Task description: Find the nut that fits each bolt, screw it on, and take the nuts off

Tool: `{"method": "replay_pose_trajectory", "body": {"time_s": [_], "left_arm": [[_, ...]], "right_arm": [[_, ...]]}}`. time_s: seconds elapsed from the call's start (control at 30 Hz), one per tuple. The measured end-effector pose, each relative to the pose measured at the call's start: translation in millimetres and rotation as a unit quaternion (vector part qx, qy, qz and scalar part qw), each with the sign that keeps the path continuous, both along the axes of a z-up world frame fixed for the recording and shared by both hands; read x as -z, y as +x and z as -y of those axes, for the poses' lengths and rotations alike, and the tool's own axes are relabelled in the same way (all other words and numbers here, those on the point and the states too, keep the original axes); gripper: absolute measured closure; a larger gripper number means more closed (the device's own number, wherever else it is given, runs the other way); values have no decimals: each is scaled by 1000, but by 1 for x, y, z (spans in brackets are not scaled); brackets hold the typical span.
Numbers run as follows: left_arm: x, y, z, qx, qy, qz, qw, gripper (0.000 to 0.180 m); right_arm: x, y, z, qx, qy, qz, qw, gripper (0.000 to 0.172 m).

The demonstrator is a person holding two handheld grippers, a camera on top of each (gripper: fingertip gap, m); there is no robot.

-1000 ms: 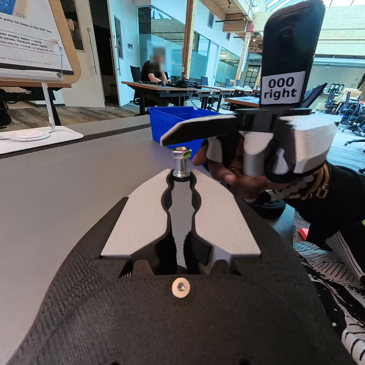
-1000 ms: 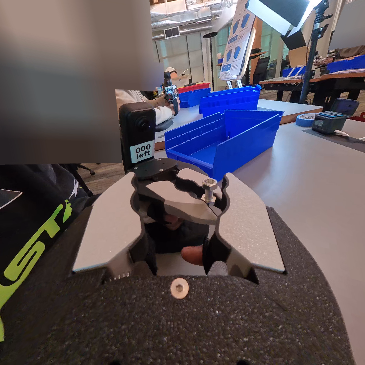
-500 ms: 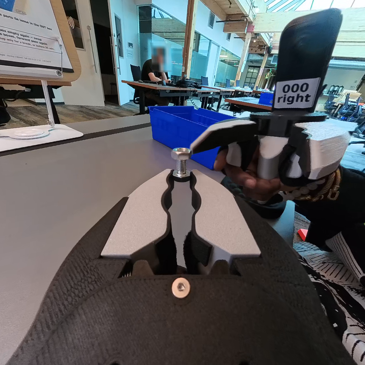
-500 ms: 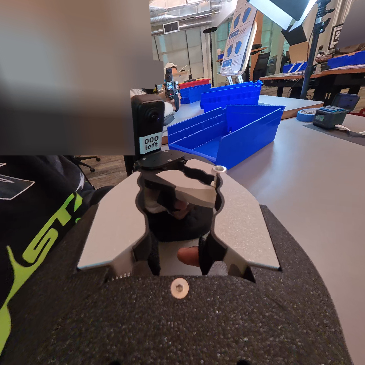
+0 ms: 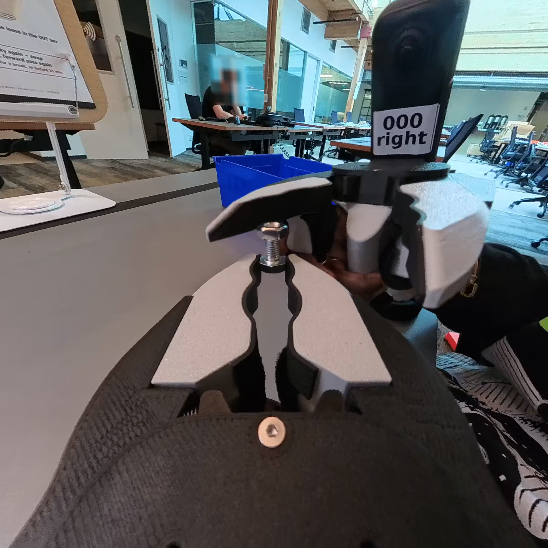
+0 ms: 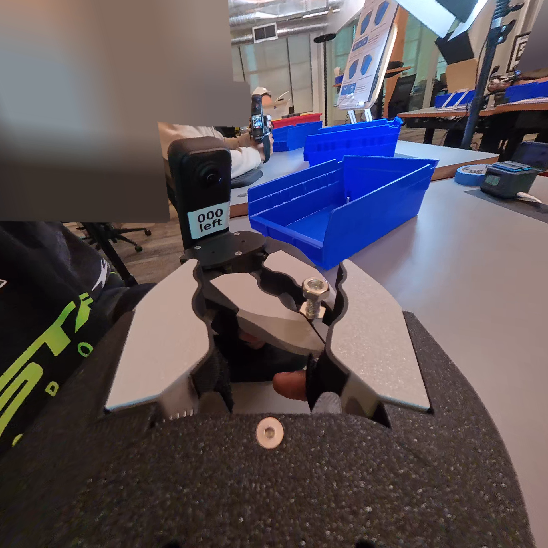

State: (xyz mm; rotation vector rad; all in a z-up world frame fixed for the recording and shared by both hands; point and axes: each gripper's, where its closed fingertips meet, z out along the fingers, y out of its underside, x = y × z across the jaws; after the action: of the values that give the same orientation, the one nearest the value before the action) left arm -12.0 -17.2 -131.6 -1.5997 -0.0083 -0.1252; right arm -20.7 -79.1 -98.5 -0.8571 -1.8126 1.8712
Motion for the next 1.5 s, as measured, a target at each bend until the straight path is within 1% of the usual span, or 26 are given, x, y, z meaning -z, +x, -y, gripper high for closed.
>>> {"method": "replay_pose_trajectory", "body": {"time_s": [0.1,0.17,0.37,0.47,0.53,0.6,0.73,0.77,0.9,1.03,1.2,1.33,1.37,1.43,1.5], "left_arm": [[0,0,0,1,-1,1,1000,165],[0,0,0,-1,0,1,1000,165],[0,-2,1,-4,3,7,1000,165],[0,-2,0,-3,1,7,1000,165],[0,-2,0,-3,2,6,1000,165],[0,-1,0,-1,2,5,1000,165],[0,3,1,7,4,-4,1000,165],[0,3,1,8,4,-6,1000,165],[1,6,0,17,0,-11,1000,165],[2,6,0,18,-2,-11,1000,165],[2,4,1,14,1,-6,1000,165],[1,3,1,11,2,-2,1000,165],[1,2,1,9,3,-2,1000,165],[1,1,1,9,3,1,1000,165],[1,2,1,9,3,0,1000,165]], "right_arm": [[2,3,2,-3,7,-1,1000,88],[2,6,-1,6,6,-1,1000,87],[1,25,-12,26,-6,-3,1000,91],[-2,41,-12,10,-13,-15,1000,111],[-4,43,-17,21,-15,-23,999,117],[-4,38,-23,38,-17,-26,999,115],[-2,21,-22,41,-25,-25,999,93],[-1,17,-18,38,-22,-26,999,90],[4,5,-5,17,1,-19,1000,88],[8,5,2,6,15,-15,1000,92],[7,12,-4,22,12,-16,1000,91],[7,24,-11,40,8,-17,999,93],[7,27,-12,41,7,-18,999,95],[6,38,-12,25,2,-25,999,117],[4,39,-18,35,-4,-30,999,121]]}}
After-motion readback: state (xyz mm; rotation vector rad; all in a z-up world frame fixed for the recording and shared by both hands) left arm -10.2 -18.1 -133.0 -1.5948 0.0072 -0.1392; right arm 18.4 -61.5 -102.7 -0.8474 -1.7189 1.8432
